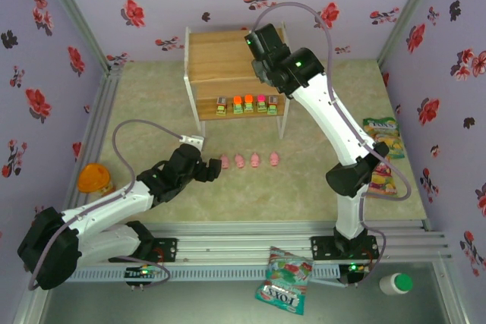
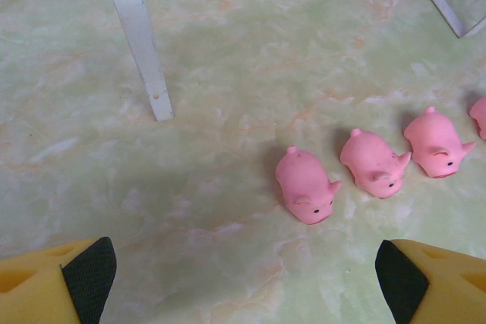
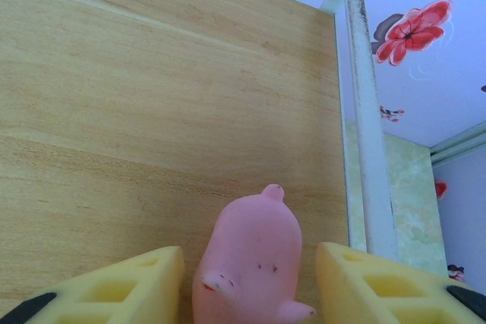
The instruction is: Place and organize the plastic toys onto the shelf
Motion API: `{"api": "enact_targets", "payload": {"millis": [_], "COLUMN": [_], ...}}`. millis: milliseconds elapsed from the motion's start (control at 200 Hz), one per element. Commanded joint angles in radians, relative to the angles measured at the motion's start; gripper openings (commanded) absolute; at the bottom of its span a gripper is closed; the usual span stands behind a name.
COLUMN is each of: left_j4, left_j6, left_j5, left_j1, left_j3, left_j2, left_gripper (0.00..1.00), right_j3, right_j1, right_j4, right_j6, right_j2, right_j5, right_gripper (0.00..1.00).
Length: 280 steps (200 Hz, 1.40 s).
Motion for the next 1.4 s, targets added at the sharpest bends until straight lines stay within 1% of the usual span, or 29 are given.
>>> {"api": "enact_targets", "payload": {"millis": [0,190,410,575,785,900,1150,1280,1395], "left_j4": [-0.002,-0.002,0.001,0.003,0.007,0.012,0.027,0.034,0.043], "left_j6": [0.011,0.012,0.011,0.010,0.007,0.005,-0.012,-0.022,-0.030], "left_j5": [0.005,0.006,0.006,0.006,0.003,0.004,0.003,0.002,0.003], "left_j1": [0.010,0.009,0.010,0.009,0.010,0.010,0.009,0.008,0.005], "left_j3": [0.017,0.015,0.015,0.015,0.011,0.013,0.025,0.034,0.036], "left_j2": [-0.014,-0.015,-0.011,-0.008,-0.006,0.006,0.072,0.112,0.134], "left_gripper": [0.93,0.93,0.93,0.93,0.93,0.94,0.94,0.95,0.95], "right_j3": [0.000,0.011,0.021,-0.061,-0.235,-0.384,-0.702,-0.851,-0.985], "right_j1": [-0.005,0.004,0.032,0.064,0.128,0.165,0.225,0.250,0.256], "right_j4": [-0.002,0.011,0.015,0.066,0.135,0.183,0.266,0.296,0.339], "right_j6": [-0.003,0.000,0.002,0.015,0.041,0.067,0.176,0.238,0.292], "right_j2": [-0.042,-0.059,-0.094,-0.173,-0.316,-0.412,-0.595,-0.661,-0.710], "right_j5": [0.016,0.007,0.033,0.060,0.103,0.121,0.140,0.137,0.105], "right_gripper": [0.51,0.53,0.54,0.54,0.54,0.53,0.53,0.53,0.53]}}
